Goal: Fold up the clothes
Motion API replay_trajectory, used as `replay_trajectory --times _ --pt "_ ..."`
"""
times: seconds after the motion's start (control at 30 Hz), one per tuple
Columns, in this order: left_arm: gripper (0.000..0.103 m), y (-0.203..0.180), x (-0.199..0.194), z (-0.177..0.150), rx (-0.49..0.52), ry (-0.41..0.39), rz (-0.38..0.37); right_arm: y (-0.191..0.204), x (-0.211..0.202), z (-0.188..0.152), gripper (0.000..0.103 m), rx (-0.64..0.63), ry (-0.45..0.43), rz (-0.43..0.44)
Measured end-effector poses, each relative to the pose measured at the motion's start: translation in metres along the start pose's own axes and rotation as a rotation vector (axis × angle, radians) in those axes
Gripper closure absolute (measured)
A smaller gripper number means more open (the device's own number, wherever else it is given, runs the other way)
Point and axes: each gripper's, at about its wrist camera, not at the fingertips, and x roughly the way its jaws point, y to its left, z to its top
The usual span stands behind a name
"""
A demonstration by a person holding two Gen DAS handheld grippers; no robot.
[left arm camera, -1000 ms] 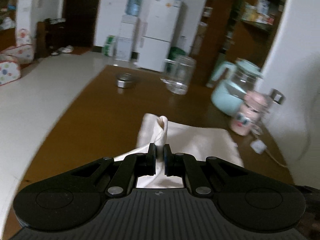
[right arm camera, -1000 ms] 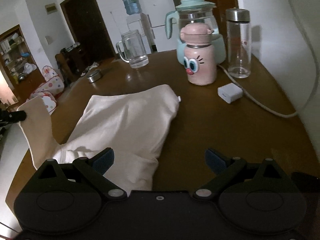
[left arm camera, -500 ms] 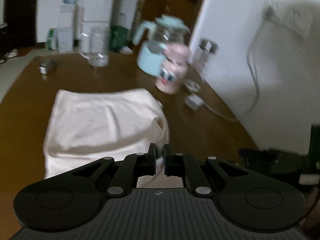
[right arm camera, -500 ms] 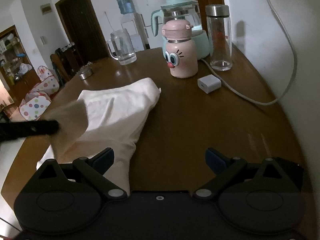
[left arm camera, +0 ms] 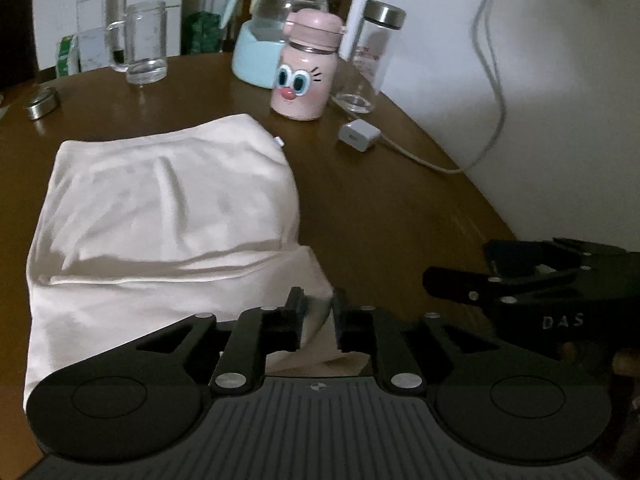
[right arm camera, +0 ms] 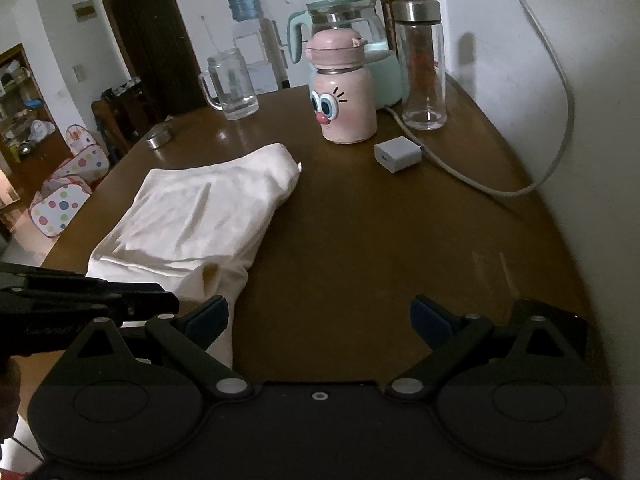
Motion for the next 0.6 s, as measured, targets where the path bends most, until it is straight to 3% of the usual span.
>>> replay_trajectory --times 0.3,0.47,0.6 --pt "0.071 0.016 -0.023 0.004 0.003 -0.058 0.020 0.000 -0.001 0.000 0.004 -0.012 0.005 0.006" --pt "0.070 0.039 -0.036 0.001 -0.007 -0.063 0.082 -0.005 -0.012 -0.006 0.004 -0.038 0.004 0.028" --pt "0.070 0.063 -0.038 -0.008 -0.036 -0.037 0.144 0.017 -0.004 0.001 0.004 -0.086 0.009 0.083"
